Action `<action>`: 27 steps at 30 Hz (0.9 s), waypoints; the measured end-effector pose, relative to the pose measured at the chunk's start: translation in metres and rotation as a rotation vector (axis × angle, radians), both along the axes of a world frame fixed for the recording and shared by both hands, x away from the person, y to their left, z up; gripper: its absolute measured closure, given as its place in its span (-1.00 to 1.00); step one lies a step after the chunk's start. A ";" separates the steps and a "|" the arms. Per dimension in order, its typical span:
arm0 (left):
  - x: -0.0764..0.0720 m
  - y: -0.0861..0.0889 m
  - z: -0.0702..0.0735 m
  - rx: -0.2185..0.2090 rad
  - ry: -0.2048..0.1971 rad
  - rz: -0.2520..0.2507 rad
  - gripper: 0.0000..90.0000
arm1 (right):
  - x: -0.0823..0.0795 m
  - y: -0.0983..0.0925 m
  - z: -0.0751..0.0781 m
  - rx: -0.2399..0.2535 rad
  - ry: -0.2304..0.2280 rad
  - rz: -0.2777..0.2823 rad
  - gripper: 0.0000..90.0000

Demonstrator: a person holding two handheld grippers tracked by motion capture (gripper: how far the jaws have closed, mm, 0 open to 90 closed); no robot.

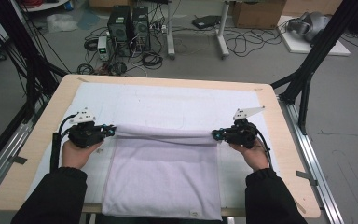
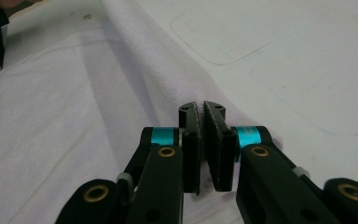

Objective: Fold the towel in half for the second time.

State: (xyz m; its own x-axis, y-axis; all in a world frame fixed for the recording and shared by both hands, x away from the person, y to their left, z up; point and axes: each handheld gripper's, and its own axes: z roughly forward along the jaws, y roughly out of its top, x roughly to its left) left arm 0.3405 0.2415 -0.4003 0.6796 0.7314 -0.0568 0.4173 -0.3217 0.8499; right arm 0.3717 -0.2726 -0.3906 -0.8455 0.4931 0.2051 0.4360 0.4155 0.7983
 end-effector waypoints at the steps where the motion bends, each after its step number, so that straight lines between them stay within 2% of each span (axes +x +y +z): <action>1: -0.004 0.000 -0.002 -0.002 0.000 0.000 0.86 | -0.003 0.001 0.000 -0.003 -0.005 0.007 0.89; 5: -0.017 0.002 -0.007 -0.003 0.000 -0.006 0.85 | -0.016 0.004 -0.001 -0.017 0.005 0.029 0.89; 8: -0.027 0.003 -0.010 -0.003 -0.001 -0.015 0.85 | -0.024 0.008 0.002 -0.035 -0.009 0.050 0.89; 11: -0.037 0.003 -0.009 0.001 -0.010 -0.028 0.85 | -0.033 0.011 0.003 -0.026 -0.025 0.062 0.89; 14: -0.046 0.003 -0.007 0.013 -0.021 -0.044 0.85 | -0.041 0.011 -0.002 -0.041 -0.019 0.067 0.89; 21: -0.066 0.003 -0.007 0.024 -0.028 -0.052 0.85 | -0.058 0.008 -0.009 -0.032 -0.019 0.072 0.88; 27: -0.087 0.003 -0.009 0.028 -0.033 -0.085 0.85 | -0.076 0.008 -0.010 -0.022 -0.018 0.092 0.88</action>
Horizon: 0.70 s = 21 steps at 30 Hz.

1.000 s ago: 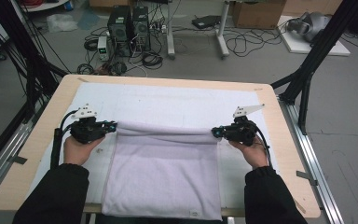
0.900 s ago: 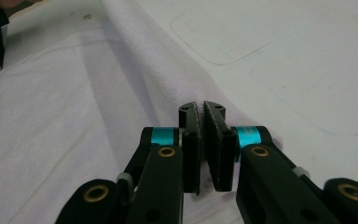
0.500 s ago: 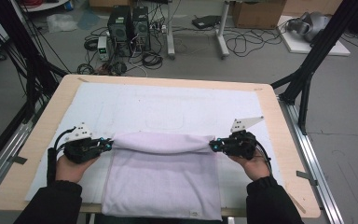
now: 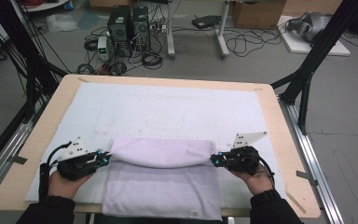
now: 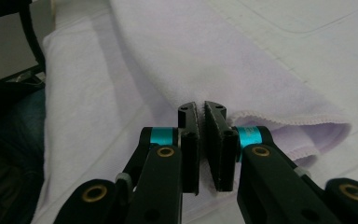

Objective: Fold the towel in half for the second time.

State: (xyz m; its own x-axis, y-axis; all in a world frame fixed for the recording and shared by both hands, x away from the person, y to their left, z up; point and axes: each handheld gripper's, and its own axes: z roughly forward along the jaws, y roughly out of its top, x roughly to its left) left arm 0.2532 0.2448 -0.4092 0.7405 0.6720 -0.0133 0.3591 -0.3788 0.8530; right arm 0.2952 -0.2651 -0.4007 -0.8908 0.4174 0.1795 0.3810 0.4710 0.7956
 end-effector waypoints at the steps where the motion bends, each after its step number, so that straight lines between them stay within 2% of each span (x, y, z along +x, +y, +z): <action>1: -0.003 0.001 -0.001 -0.001 0.002 -0.003 0.85 | -0.004 0.000 -0.001 0.001 0.003 0.002 0.87; 3: -0.007 0.003 -0.005 -0.011 0.025 -0.024 0.82 | -0.010 -0.001 -0.005 0.003 0.009 0.007 0.72; 4: -0.008 0.003 -0.008 -0.007 0.038 -0.038 0.73 | -0.011 -0.002 -0.009 0.005 0.018 0.008 0.64; 6: -0.009 0.002 -0.012 -0.007 0.061 -0.034 0.47 | -0.013 -0.003 -0.016 -0.001 0.037 -0.001 0.57; 9: -0.007 -0.001 -0.014 -0.008 0.071 -0.047 0.25 | -0.014 -0.002 -0.022 -0.005 0.044 0.015 0.43; 11: -0.007 -0.004 -0.015 -0.006 0.071 -0.063 0.16 | -0.016 0.001 -0.024 -0.026 0.034 0.031 0.38; 13: -0.006 -0.006 -0.016 0.009 0.071 -0.062 0.16 | -0.017 0.005 -0.026 -0.044 0.013 0.037 0.33; 15: -0.003 -0.008 -0.022 0.019 0.092 -0.059 0.20 | -0.017 0.008 -0.028 -0.066 -0.004 0.054 0.33; 16: -0.001 -0.009 -0.025 0.035 0.108 -0.051 0.28 | -0.017 0.009 -0.029 -0.081 -0.008 0.051 0.33; 18: 0.002 -0.010 -0.030 0.035 0.134 -0.055 0.49 | -0.015 0.011 -0.033 -0.115 -0.010 0.046 0.40; 20: 0.001 -0.009 -0.031 0.032 0.133 -0.061 0.84 | -0.014 0.011 -0.036 -0.126 0.005 0.058 0.74; 21: 0.001 -0.009 -0.031 0.025 0.137 -0.060 0.87 | -0.014 0.011 -0.036 -0.128 0.006 0.071 0.88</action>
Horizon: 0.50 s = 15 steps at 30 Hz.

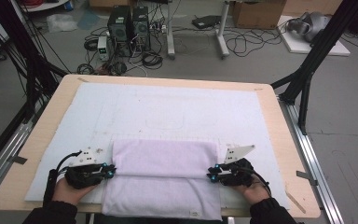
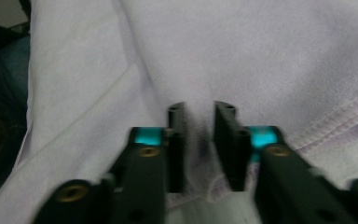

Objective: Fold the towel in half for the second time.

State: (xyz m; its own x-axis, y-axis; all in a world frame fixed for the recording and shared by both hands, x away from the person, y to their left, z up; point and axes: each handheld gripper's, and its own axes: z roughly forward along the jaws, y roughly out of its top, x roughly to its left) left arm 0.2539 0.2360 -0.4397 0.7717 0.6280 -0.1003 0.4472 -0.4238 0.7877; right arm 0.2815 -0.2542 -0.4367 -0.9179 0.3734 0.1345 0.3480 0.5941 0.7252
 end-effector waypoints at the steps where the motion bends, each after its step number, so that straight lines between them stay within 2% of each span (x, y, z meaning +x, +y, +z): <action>1: 0.000 0.001 0.002 0.001 -0.003 0.000 0.89 | 0.000 0.000 0.001 0.006 -0.003 0.007 0.92; 4: -0.002 0.004 0.009 -0.021 -0.014 0.003 0.91 | 0.001 -0.002 0.005 0.020 0.000 0.011 0.93; 6: -0.006 0.007 0.015 -0.039 -0.025 0.006 0.91 | -0.001 -0.004 0.012 0.049 -0.008 0.013 0.93; 9: -0.017 0.010 0.021 -0.041 -0.032 -0.016 0.91 | -0.008 -0.006 0.022 0.061 -0.011 0.029 0.93; 12: -0.029 0.012 0.018 -0.033 -0.019 -0.053 0.89 | -0.018 -0.004 0.023 0.048 0.012 0.064 0.90; 13: -0.031 0.013 0.017 -0.021 -0.022 -0.058 0.84 | -0.019 -0.004 0.022 0.046 0.027 0.071 0.74; 15: -0.029 0.016 0.018 -0.027 -0.025 -0.039 0.53 | -0.017 -0.005 0.021 0.055 0.036 0.057 0.61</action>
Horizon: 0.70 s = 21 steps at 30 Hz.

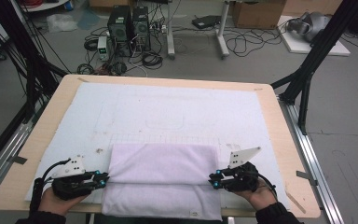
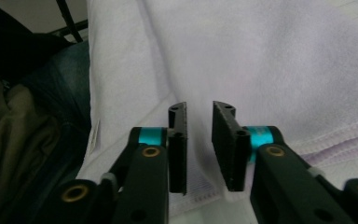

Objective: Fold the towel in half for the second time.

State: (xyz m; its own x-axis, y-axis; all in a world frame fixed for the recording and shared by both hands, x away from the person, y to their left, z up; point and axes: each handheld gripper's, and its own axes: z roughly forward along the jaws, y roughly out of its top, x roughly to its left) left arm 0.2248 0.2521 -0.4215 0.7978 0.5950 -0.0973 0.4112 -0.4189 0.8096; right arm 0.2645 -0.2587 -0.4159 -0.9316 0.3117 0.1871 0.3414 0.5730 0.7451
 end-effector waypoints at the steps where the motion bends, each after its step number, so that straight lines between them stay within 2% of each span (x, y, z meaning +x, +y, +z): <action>1: 0.003 0.001 0.002 -0.009 -0.010 0.016 0.44 | 0.003 -0.001 0.001 0.010 -0.009 -0.019 0.52; 3: 0.011 0.002 0.006 -0.028 -0.025 0.042 0.32 | 0.014 -0.002 0.005 0.038 -0.003 -0.057 0.43; 4: 0.017 0.003 0.008 -0.029 -0.029 0.047 0.28 | 0.020 -0.002 0.007 0.040 -0.015 -0.082 0.38; 6: 0.031 0.001 0.010 -0.031 -0.041 0.079 0.24 | 0.033 -0.001 0.010 0.022 -0.026 -0.123 0.25; 7: 0.039 0.001 0.010 -0.020 -0.041 0.094 0.22 | 0.040 0.000 0.011 0.016 -0.032 -0.148 0.20; 9: 0.054 0.000 0.008 -0.025 -0.035 0.131 0.17 | 0.053 0.001 0.013 -0.004 -0.049 -0.175 0.11; 13: 0.082 -0.007 -0.001 0.004 0.013 0.158 0.11 | 0.078 0.000 0.006 -0.028 -0.054 -0.240 -0.05; 16: 0.096 -0.014 -0.009 0.028 0.045 0.186 0.04 | 0.091 -0.003 -0.006 -0.050 -0.008 -0.266 -0.07; 18: 0.101 -0.018 -0.014 0.052 0.063 0.185 0.04 | 0.096 -0.004 -0.013 -0.069 0.009 -0.269 -0.08; 20: 0.103 -0.020 -0.018 0.074 0.085 0.170 0.15 | 0.097 -0.004 -0.018 -0.064 0.018 -0.257 -0.01; 21: 0.104 -0.020 -0.020 0.065 0.095 0.159 0.25 | 0.097 -0.004 -0.021 -0.067 0.030 -0.254 0.09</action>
State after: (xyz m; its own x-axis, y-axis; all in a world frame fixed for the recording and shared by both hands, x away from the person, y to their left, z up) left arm 0.3288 0.2325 -0.4412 0.6822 0.7204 -0.1251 0.5497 -0.3925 0.7374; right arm 0.3618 -0.2625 -0.4369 -0.8162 0.5474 0.1847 0.5021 0.5142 0.6953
